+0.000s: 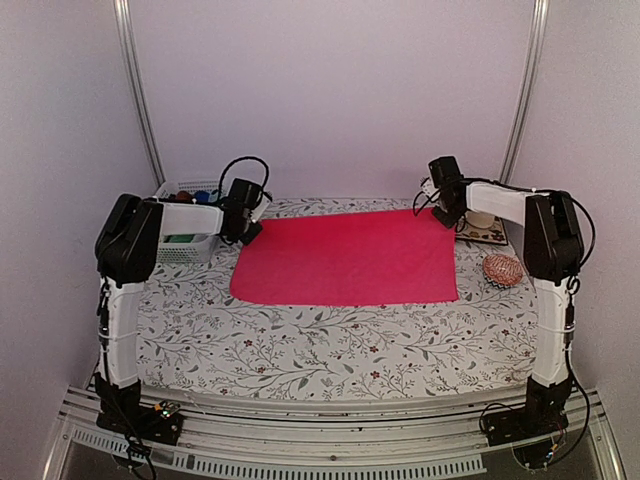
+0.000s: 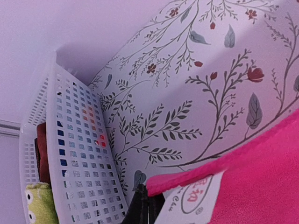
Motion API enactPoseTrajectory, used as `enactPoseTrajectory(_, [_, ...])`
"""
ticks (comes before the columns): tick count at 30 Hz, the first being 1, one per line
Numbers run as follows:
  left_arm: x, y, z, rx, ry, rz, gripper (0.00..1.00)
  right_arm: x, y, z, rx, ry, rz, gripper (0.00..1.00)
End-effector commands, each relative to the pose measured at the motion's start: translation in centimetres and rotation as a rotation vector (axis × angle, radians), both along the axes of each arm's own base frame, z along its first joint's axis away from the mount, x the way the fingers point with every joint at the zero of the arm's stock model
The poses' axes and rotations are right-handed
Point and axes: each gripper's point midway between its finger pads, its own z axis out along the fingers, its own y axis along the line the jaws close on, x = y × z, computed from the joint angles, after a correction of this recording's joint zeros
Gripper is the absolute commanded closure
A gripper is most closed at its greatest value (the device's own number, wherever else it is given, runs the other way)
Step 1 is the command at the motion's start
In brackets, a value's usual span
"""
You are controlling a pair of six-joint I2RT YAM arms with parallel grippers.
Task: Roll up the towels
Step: Pick up the towel from the center of the board.
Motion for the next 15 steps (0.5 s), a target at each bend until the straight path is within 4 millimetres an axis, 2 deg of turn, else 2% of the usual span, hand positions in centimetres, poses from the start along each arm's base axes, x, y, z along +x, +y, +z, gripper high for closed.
enactPoseTrajectory(1, [2.2,1.2,1.3,0.033,-0.073,0.045,1.00,1.0,-1.1,-1.6,-0.049,0.011,-0.027,0.98])
enactPoseTrajectory(4, [2.9,0.8,1.9,0.023,-0.091,0.035,1.00,0.9,-1.0,-2.1,-0.042,0.024,-0.022,0.98])
enactPoseTrajectory(7, [2.6,0.7,1.9,0.023,-0.084,0.029,1.00,0.5,-0.9,-2.1,-0.029,0.032,-0.016,0.98])
enactPoseTrajectory(15, [-0.5,1.5,3.1,0.021,-0.080,0.026,1.00,-2.8,0.3,-2.5,0.047,0.104,0.005,0.98])
